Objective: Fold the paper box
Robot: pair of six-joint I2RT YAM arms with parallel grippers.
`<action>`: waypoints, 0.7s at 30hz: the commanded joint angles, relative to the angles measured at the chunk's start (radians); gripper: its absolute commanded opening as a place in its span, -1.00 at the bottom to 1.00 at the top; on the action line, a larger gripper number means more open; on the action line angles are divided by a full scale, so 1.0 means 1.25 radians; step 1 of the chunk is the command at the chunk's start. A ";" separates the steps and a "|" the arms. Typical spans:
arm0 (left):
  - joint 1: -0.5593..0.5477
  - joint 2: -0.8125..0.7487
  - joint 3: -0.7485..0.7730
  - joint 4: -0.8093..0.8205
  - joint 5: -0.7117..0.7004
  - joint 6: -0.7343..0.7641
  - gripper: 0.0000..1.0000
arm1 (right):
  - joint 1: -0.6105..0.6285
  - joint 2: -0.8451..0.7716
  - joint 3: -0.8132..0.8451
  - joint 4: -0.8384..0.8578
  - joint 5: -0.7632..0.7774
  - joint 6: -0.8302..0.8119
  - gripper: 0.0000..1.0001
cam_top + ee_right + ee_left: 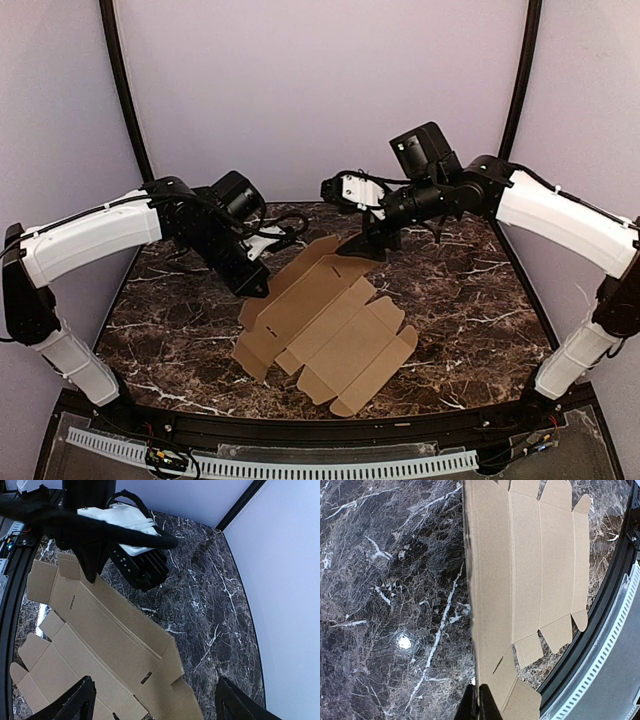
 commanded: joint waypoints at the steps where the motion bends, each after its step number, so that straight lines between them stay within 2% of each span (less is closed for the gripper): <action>1: -0.023 -0.006 0.024 -0.028 -0.056 0.046 -0.99 | 0.000 0.053 0.050 -0.005 0.029 0.000 0.57; 10: -0.041 -0.010 0.013 -0.016 -0.078 0.052 -0.99 | -0.009 0.130 0.083 -0.006 -0.051 0.031 0.33; 14: -0.044 -0.021 -0.003 -0.001 -0.076 0.049 -0.99 | -0.011 0.142 0.059 -0.005 -0.052 0.036 0.24; 21: -0.049 -0.040 -0.028 0.015 -0.068 0.055 -0.99 | -0.016 0.152 0.037 -0.003 -0.058 0.043 -0.04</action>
